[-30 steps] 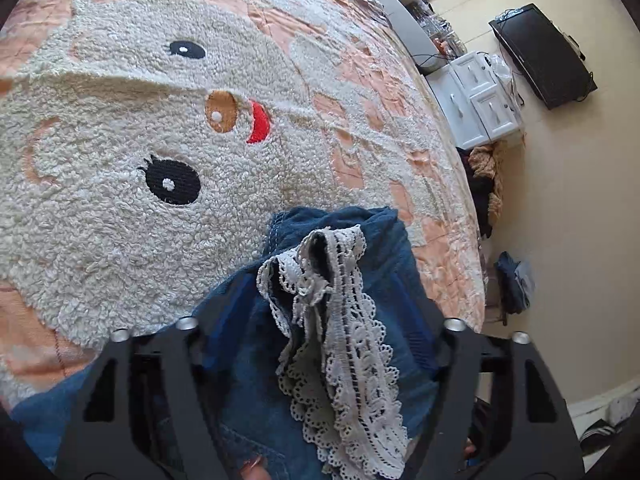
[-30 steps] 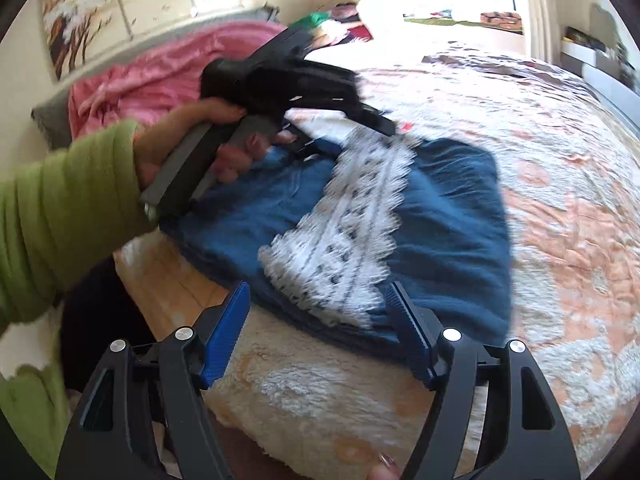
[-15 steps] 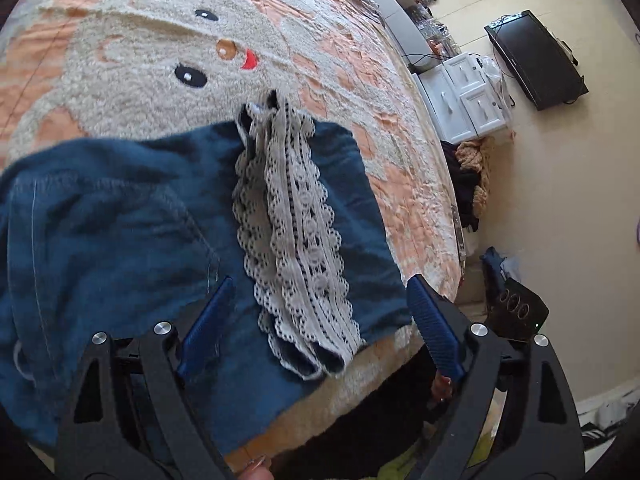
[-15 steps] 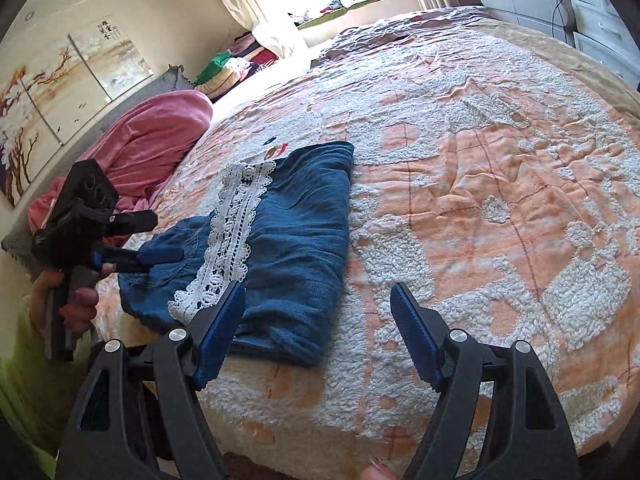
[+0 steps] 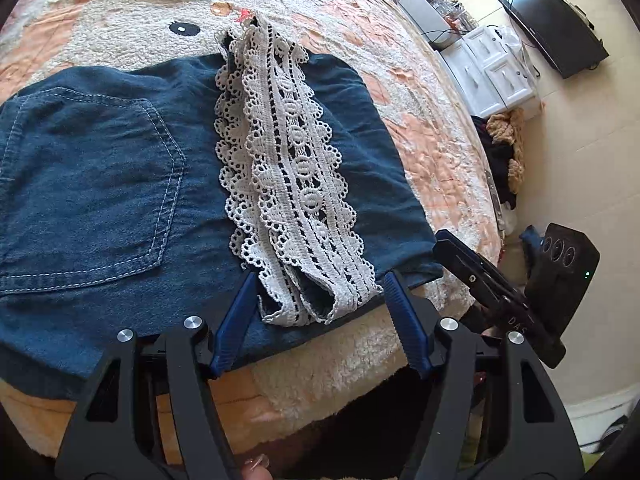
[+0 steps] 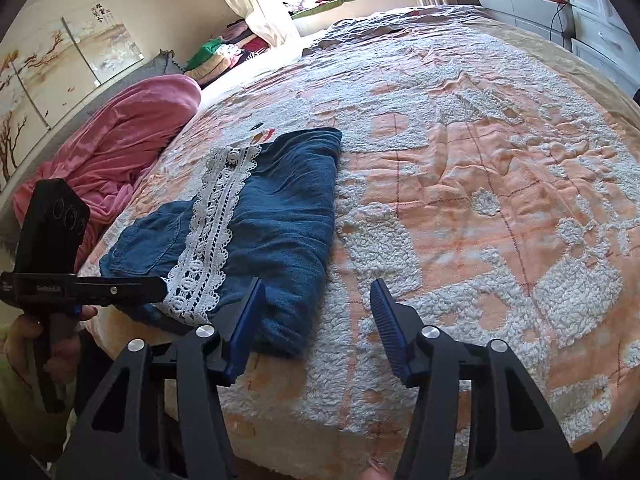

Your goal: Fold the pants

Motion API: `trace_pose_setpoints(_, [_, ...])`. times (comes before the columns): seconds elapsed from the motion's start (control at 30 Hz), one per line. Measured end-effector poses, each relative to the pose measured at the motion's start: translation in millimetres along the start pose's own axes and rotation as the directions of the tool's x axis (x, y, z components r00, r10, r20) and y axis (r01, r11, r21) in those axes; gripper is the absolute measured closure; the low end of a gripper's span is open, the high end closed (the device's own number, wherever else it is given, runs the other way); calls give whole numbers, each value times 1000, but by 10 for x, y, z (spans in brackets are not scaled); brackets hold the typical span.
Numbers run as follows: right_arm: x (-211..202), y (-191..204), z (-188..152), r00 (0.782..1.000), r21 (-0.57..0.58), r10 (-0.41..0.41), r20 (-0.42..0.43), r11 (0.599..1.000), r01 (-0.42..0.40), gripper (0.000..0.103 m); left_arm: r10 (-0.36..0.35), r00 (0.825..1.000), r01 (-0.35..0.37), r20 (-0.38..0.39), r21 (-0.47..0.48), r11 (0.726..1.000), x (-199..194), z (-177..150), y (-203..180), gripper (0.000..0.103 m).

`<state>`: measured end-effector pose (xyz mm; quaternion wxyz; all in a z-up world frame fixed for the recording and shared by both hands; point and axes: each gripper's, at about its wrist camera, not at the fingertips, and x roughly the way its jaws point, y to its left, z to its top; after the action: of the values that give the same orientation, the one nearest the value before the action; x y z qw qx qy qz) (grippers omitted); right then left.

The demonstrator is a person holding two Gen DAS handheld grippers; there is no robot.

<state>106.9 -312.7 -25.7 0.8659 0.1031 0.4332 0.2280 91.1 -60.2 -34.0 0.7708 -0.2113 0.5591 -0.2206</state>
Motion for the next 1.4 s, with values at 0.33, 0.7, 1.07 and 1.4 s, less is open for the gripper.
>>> trace_pose_setpoints(0.33, [114, 45, -37, 996, -7, 65, -66, 998, -66, 82, 38, 999, -38, 22, 37, 999, 28, -44, -69, 94])
trace_pose_setpoints(0.7, [186, 230, -127, 996, -147, -52, -74, 988, 40, 78, 96, 995, -98, 32, 59, 993, 50, -144, 21, 92])
trace_pose_setpoints(1.07, [-166, 203, 122, 998, -167, -35, 55, 985, 44, 61, 126, 988, -138, 87, 160, 977, -154, -171, -114, 73])
trace_pose_setpoints(1.4, [260, 338, 800, 998, -210, 40, -39, 977, -47, 58, 172, 965, -227, 196, 306, 924, -345, -111, -450, 24])
